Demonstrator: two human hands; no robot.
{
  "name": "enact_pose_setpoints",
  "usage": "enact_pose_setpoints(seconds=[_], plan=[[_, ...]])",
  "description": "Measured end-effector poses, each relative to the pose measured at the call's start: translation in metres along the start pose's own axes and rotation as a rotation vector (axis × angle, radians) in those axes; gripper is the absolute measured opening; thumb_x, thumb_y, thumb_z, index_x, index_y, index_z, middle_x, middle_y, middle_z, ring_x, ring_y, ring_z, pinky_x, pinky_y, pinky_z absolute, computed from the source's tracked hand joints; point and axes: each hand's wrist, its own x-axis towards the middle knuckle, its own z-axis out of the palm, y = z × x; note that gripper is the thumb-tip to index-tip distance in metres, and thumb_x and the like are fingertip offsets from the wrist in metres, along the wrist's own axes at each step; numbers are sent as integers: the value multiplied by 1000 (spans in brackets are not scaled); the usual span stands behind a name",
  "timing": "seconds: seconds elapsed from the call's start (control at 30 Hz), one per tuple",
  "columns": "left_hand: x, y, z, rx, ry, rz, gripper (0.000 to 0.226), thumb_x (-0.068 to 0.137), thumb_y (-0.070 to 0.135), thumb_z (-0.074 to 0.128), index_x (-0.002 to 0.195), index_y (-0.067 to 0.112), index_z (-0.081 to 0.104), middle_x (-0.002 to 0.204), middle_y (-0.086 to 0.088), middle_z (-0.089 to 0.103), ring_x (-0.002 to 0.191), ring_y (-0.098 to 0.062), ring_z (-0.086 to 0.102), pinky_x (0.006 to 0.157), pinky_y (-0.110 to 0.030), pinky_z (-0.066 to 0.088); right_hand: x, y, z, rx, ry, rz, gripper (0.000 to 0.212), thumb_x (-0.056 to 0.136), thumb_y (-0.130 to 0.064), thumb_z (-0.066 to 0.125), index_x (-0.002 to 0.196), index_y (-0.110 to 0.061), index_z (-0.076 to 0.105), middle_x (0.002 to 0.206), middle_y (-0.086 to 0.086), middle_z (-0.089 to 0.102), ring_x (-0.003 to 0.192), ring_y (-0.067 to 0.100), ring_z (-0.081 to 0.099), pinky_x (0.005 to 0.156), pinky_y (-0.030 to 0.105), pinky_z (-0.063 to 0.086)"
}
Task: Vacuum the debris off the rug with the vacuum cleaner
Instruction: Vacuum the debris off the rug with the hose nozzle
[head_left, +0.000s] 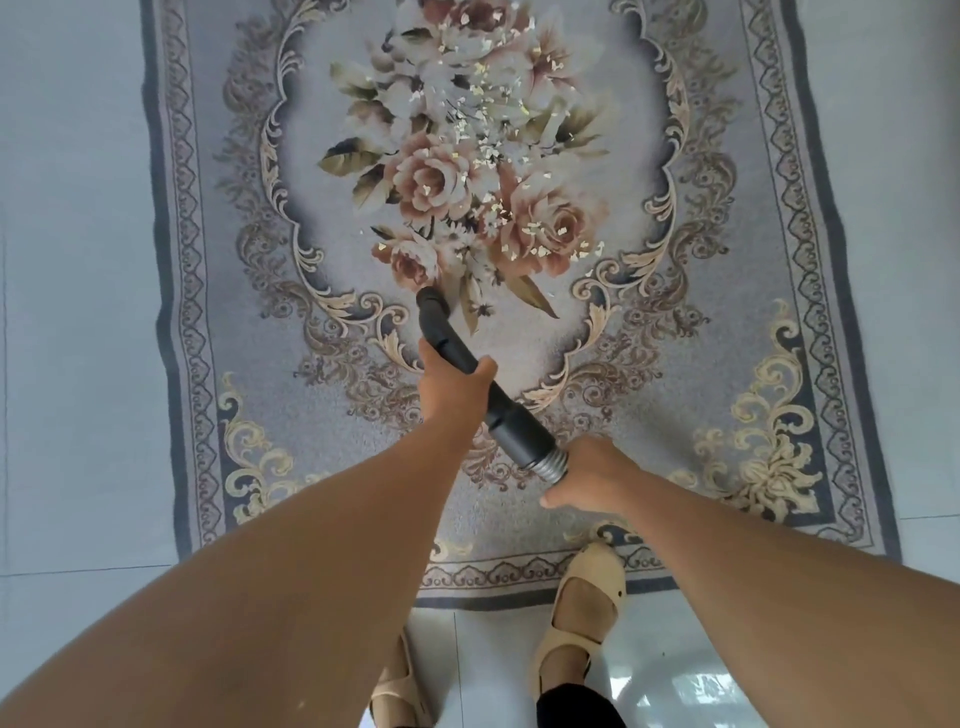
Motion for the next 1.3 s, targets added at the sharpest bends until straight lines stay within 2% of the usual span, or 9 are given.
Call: enact_pose_setpoints(seconds=[0.13, 0.33, 0.43, 0.57, 0.77, 0.87, 1.03, 1.13, 1.3], plan=[[-6, -4, -7, 23, 1, -17, 75, 86, 26, 63, 148, 20, 21, 113, -11, 60, 77, -23, 59, 49, -25, 43, -5, -2, 11, 1, -28, 4, 28, 73, -21, 79, 70, -26, 52, 72, -1, 63, 72, 20, 64, 70, 29, 49], [-27, 17, 19, 20, -119, -10, 78, 88, 28, 64, 150, 21, 17, 106, -5, 56, 67, -16, 55, 44, -22, 40, -25, 28, -7, -10, 8, 79, 21, 70, -23, 78, 87, -15, 67, 76, 2, 68, 71, 18, 66, 68, 28, 52], [-29, 34, 27, 14, -159, 22, 84, 89, 30, 64, 152, 22, 11, 111, -6, 58, 76, -21, 57, 50, -27, 46, -30, 33, -21, -24, 51, 113, 14, 72, -22, 74, 77, -15, 63, 68, 1, 61, 63, 16, 57, 55, 23, 43], [-10, 50, 20, 31, -130, 53, 83, 88, 32, 63, 152, 23, 11, 108, -9, 59, 70, -20, 57, 46, -26, 43, -18, 13, -33, 16, 71, 91, 25, 75, -19, 74, 64, -20, 52, 60, -2, 52, 55, 13, 49, 50, 23, 36], [42, 66, -7, 48, -85, 47, 77, 87, 32, 65, 149, 18, 21, 115, -9, 59, 76, -21, 54, 45, -22, 37, 17, -33, -44, 60, 96, 56, 21, 72, -18, 78, 87, -13, 65, 70, 3, 61, 67, 21, 60, 57, 24, 42], [57, 70, -18, 75, -99, 61, 79, 87, 34, 64, 150, 17, 19, 117, -9, 58, 76, -20, 54, 45, -22, 37, 26, -49, -42, 74, 107, 57, 20, 72, -20, 78, 86, -13, 65, 73, 5, 64, 71, 22, 62, 61, 26, 44], [41, 55, -29, 121, -182, 78, 86, 90, 33, 62, 154, 22, 5, 87, 1, 52, 59, -11, 51, 44, -25, 47, 19, -52, -15, 14, 43, 118, 23, 76, -20, 74, 66, -18, 54, 63, 1, 56, 70, 22, 58, 61, 28, 45], [33, 41, -38, 79, -230, 31, 86, 90, 30, 61, 154, 25, 4, 96, 0, 51, 62, -12, 53, 44, -25, 46, 6, -58, -5, -28, 4, 150, 32, 79, -19, 73, 61, -24, 47, 59, -4, 49, 71, 19, 55, 54, 20, 38], [59, 43, -73, 24, -174, 4, 82, 90, 29, 62, 153, 22, 10, 120, -8, 56, 73, -18, 54, 42, -21, 41, 25, -97, -4, -62, 8, 150, 29, 77, -24, 72, 62, -25, 47, 60, -5, 50, 63, 14, 55, 55, 22, 39]])
